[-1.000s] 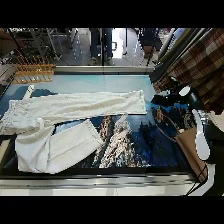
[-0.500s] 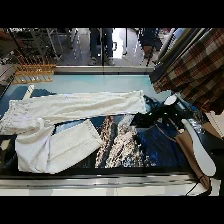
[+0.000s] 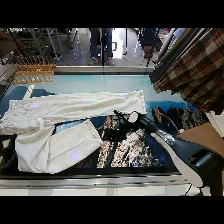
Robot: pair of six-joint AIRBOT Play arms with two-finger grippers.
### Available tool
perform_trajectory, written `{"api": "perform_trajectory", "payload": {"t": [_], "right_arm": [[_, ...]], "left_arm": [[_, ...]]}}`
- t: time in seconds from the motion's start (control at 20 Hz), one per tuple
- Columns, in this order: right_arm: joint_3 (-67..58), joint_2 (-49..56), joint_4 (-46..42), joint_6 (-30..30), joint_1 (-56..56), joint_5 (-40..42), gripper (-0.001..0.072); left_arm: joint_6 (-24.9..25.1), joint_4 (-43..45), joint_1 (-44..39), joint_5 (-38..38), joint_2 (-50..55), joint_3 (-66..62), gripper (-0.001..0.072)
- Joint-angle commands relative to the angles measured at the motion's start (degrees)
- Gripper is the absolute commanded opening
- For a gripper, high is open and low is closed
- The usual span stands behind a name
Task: Fold the clothes and pants, and hang the long-sleeved shirts on hangers.
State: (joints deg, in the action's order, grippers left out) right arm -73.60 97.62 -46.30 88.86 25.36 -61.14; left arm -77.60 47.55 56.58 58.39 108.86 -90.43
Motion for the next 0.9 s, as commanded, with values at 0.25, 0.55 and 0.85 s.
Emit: {"api": "perform_trajectory", "payload": {"t": [0.25,0.55,0.85], "right_arm": [[-6.03,8.68,4.20,3.32,7.76,7.02,0.0275],[-9.18,-2.45,-18.93,5.31,5.09,-2.05,0.0027],[-9.20,-31.50,-42.73,6.97,-3.15,-34.40,0.0026]], "left_arm": [[1.18,-9.27,-1.60,-2.34,2.08,0.04,0.0027],[10.14,-21.00,1.38,-0.09,-1.46,-3.82,0.0022],[10.93,-15.37,1.53,7.48,-7.87,-19.12,0.0021]]}}
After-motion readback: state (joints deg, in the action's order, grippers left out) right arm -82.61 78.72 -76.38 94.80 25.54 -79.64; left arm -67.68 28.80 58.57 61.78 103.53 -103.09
